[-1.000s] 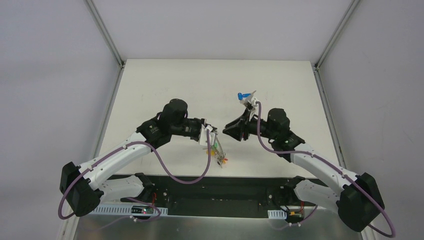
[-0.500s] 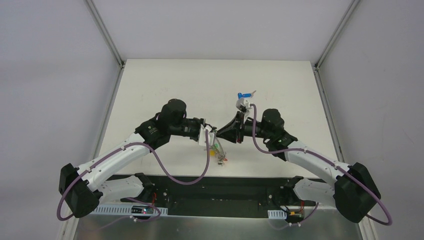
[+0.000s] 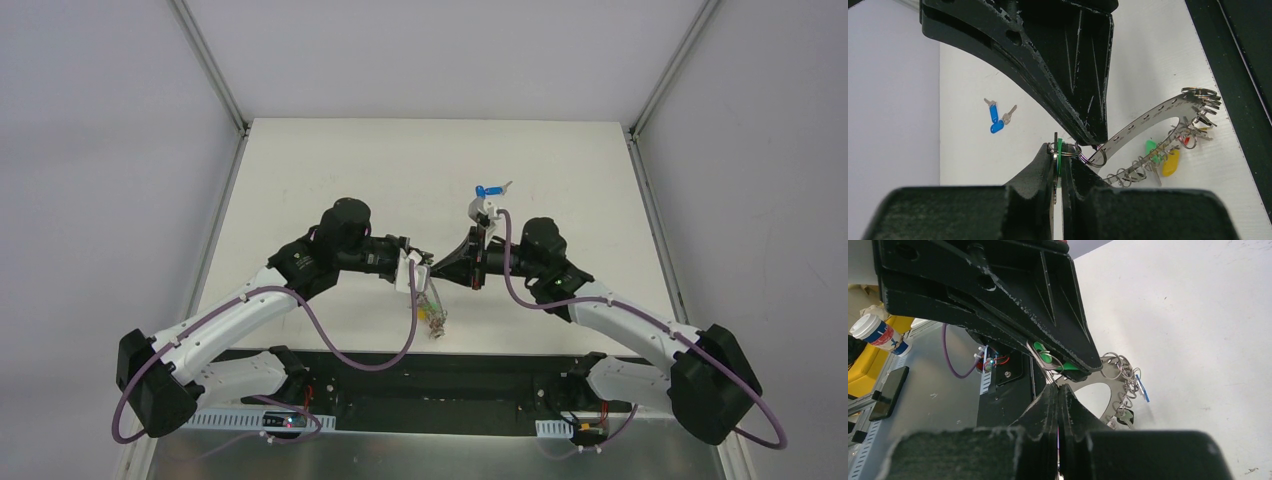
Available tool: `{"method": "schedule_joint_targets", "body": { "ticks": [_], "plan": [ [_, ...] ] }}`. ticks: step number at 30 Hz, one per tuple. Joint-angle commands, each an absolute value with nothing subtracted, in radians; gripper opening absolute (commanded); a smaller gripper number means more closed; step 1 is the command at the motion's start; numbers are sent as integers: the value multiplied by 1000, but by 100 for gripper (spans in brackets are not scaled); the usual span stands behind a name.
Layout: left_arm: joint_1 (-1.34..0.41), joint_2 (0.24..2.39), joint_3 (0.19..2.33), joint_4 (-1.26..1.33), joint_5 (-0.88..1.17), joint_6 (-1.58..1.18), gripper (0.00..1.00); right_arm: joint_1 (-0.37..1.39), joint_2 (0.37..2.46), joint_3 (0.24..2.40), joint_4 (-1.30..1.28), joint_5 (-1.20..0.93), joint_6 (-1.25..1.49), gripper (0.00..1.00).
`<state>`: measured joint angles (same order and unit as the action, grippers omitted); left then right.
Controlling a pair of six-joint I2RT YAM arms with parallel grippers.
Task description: Remove the keys from the keyring
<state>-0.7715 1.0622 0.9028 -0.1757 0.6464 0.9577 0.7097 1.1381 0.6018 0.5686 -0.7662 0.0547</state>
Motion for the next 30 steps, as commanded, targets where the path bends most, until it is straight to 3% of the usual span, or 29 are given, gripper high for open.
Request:
{"method": "schedule_joint_targets", "body": {
  "ticks": [1,25,26,30],
  "plan": [
    [-775,1043,920,-103,684,965,0,719,1073,649,582,-769,34,0],
    [-775,1060,920,-103,708,965,0,718,1054,702,521,-716,24,0],
    [-776,1057,919,-102,706,966,0,719,1053,703,510,-714,25,2],
    [-775,1047,917,-103,697,968,0,719,1035,680,479,-665,21,28]
  ]
}}
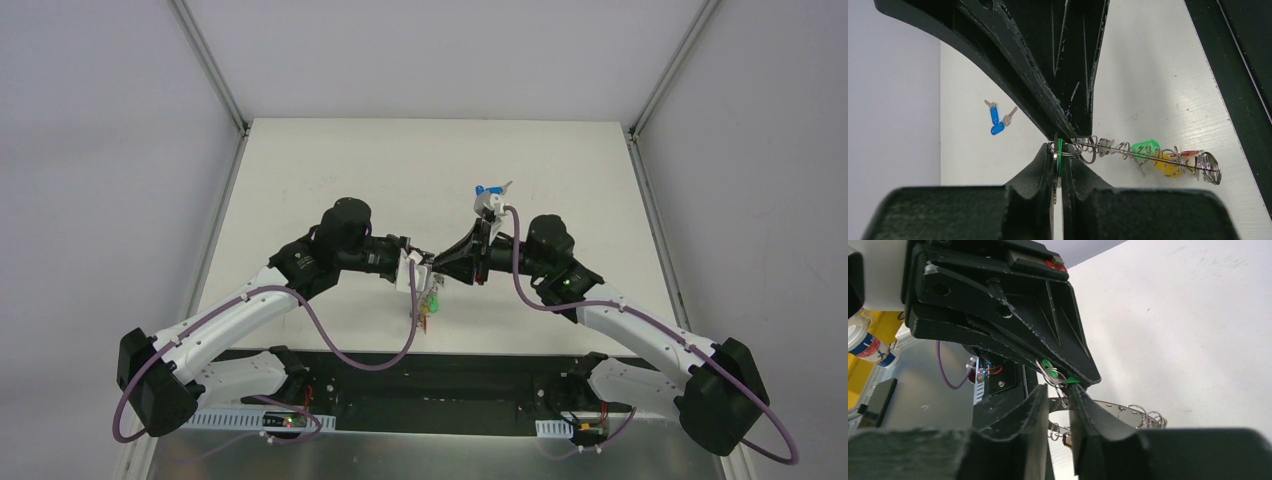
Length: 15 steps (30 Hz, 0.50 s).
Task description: Remove the keys from the keyring
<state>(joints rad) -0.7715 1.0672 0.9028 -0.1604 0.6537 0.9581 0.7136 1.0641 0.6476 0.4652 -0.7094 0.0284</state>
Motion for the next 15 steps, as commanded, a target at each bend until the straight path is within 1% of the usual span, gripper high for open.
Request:
{"method": "schedule_joint_targets", "body": {
  "ticks": [1,3,5,15],
  "plan": [
    [-776,1044,916,-103,697,968,0,718,1023,672,479,-653,19,32],
    [-776,1042,917,-103,699,968,0,719,1011,657,479,-629,18,36],
    [-775,1040,917,-103,699,967,0,718,1005,648,478,-624,10,38],
    [-776,1024,914,-103,680,973,0,730,1071,656,474,-666,-35,38]
  ]
}}
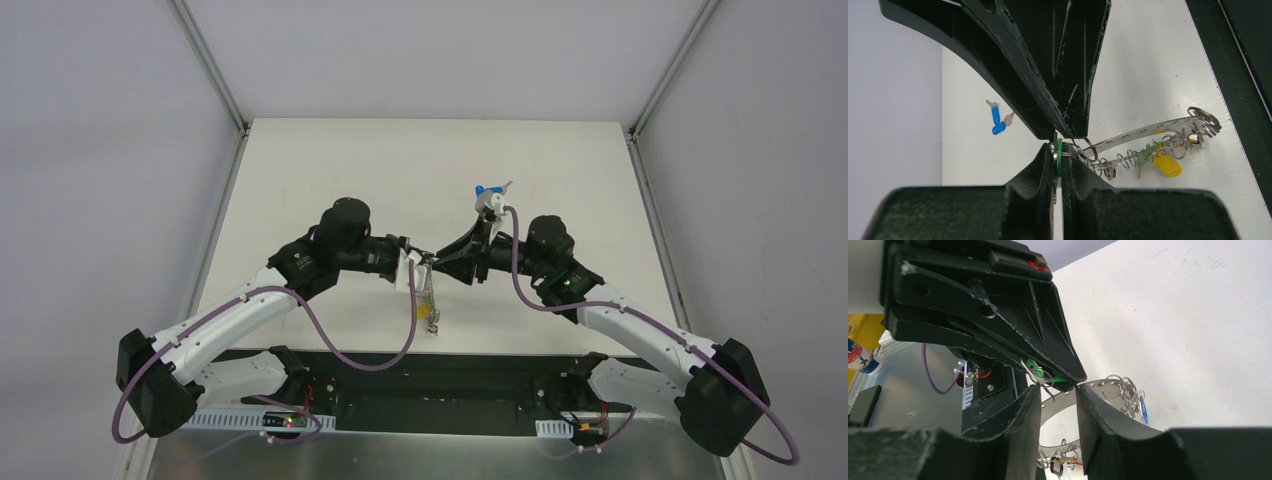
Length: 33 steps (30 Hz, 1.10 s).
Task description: Remove the keys from the keyring
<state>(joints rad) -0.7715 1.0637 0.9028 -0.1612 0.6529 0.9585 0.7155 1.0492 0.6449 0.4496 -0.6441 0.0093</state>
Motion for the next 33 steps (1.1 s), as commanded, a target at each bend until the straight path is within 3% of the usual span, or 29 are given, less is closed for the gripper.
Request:
{"method": "schedule_joint_targets", "body": {
  "ticks": [1,8,13,33],
  "plan": [
    [-775,1022,912,-103,679,975,0,733,1076,655,479,-668,-40,38],
    [-776,1021,912,-102,681,974,0,756,1120,674,506,-698,-48,35],
    [-775,1022,913,-102,679,974,0,767,1127,690,508,-714,-50,0],
    [-777,1060,903,-102,691,979,0,784,1041,746,347,-646,-139,0]
  ]
}}
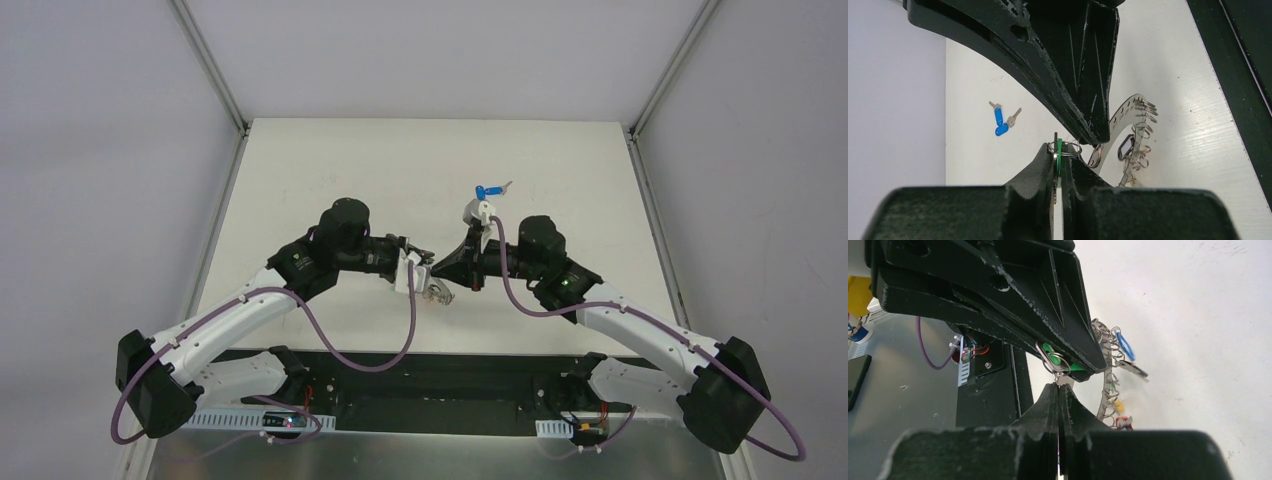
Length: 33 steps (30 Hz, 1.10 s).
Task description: Remove the keys from the keyring
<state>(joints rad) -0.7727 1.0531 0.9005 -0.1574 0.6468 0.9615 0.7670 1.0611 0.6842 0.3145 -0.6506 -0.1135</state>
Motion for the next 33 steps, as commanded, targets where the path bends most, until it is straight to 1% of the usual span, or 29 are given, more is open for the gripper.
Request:
{"method": "schedule_joint_targets", "body": {
  "ticks": [1,8,21,28,29,31,32,33],
  "plan": [
    [-778,1063,903,-102,695,979,0,787,1046,750,347,-641,-138,0],
    [-786,1072,902,-106,699,985,0,797,1073,781,350,-625,-112,0],
    [-800,1071,902,-125,676,1004,0,798,1000,779,299,-553,-160,0],
    [-800,1072,902,-126,667,1003,0,797,981,804,261,-560,-166,0],
    [-801,1074,902,-126,667,1002,0,797,982,807,255,-555,-164,3],
    [-801,1076,905,-125,660,996,0,797,980,812,241,-525,-153,23],
    [-801,1078,908,-125,653,989,0,798,978,815,235,-501,-146,31],
    [-801,1081,912,-126,644,976,0,797,973,813,229,-476,-140,36]
  ]
}}
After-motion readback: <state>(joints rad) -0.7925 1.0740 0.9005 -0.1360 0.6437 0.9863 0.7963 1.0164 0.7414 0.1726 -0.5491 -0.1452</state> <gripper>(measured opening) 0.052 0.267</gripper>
